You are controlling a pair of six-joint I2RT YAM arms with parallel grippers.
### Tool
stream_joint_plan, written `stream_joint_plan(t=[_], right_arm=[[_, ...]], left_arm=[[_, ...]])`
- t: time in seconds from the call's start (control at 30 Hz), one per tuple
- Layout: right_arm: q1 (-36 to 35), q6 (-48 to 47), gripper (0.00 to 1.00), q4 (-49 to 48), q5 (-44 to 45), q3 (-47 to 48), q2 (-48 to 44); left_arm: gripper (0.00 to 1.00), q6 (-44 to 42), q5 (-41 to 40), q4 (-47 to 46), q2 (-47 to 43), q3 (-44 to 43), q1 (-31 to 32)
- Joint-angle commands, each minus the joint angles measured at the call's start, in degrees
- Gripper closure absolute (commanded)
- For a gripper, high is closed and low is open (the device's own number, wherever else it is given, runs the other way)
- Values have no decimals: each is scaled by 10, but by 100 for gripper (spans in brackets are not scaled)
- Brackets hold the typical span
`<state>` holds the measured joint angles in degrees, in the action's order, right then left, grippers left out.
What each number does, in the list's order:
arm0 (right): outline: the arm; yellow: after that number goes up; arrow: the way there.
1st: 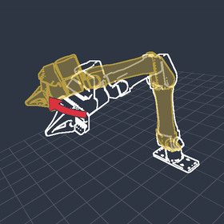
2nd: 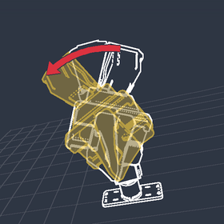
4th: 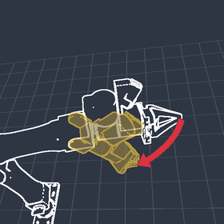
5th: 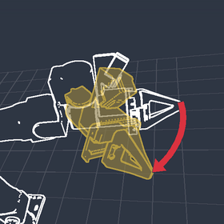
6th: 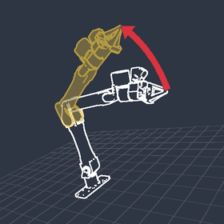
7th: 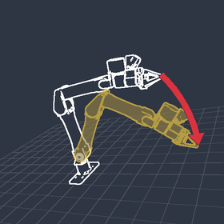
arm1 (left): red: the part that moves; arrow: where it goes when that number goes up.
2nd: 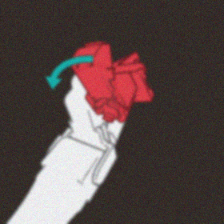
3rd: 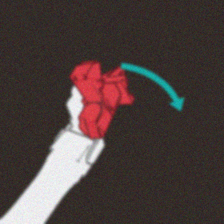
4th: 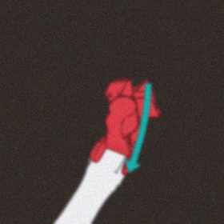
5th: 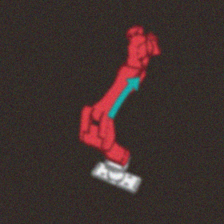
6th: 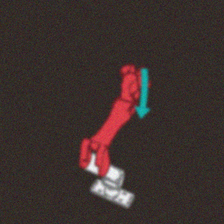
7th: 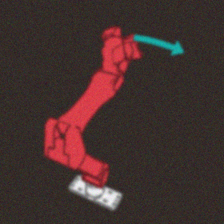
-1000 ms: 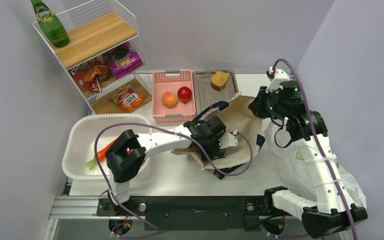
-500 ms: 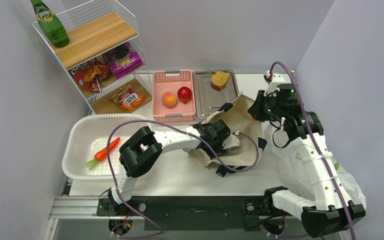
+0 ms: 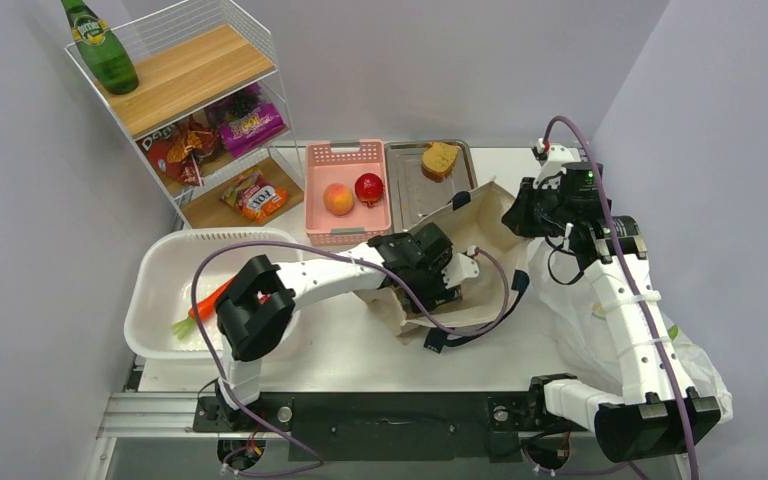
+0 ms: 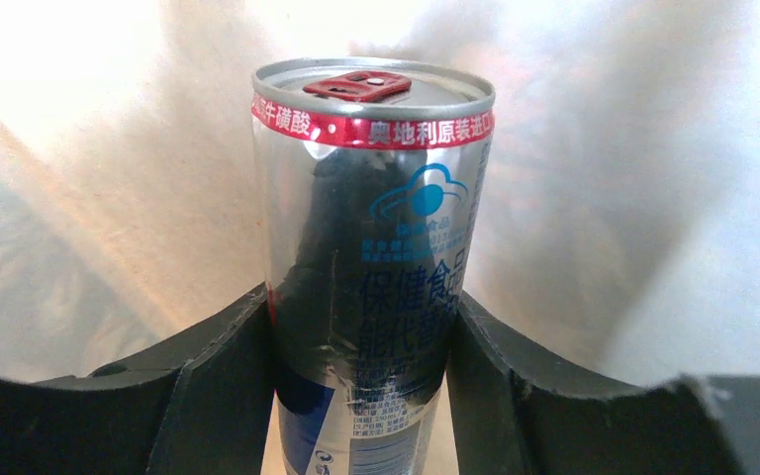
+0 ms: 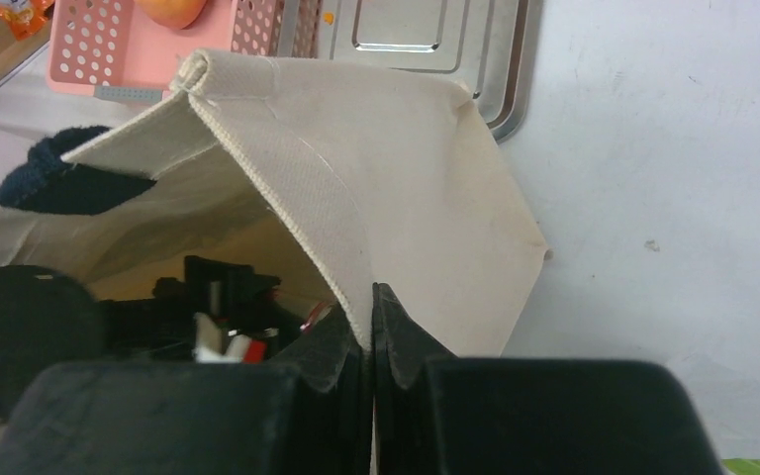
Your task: Untie the knot of the grocery bags and take out the mixed food
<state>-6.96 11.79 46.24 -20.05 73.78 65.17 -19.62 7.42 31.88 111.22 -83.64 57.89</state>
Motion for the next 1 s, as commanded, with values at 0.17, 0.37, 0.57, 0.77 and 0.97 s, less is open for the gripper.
stream_joint_plan(t=[0.17,0.37,0.57,0.77,0.97], right_arm=[[16,-28,100,-64,-20,-3,-3],[20,-42,90,-68,-36,1,-2],[31,-60,66,-67,-66,29,-3],[42,-75,37,-79,-132,59,-34],[37,-21,30,-168,-212,27,-99]], left_arm=[[100,75,169,-12,-107,-117,-47],[100,135,254,-1,-111,-170,-88],[100,172,297,-26,-129,-196,-118],[100,120,271,-279,-257,-22,-132],[100,64,208,-467,-313,79,-121]])
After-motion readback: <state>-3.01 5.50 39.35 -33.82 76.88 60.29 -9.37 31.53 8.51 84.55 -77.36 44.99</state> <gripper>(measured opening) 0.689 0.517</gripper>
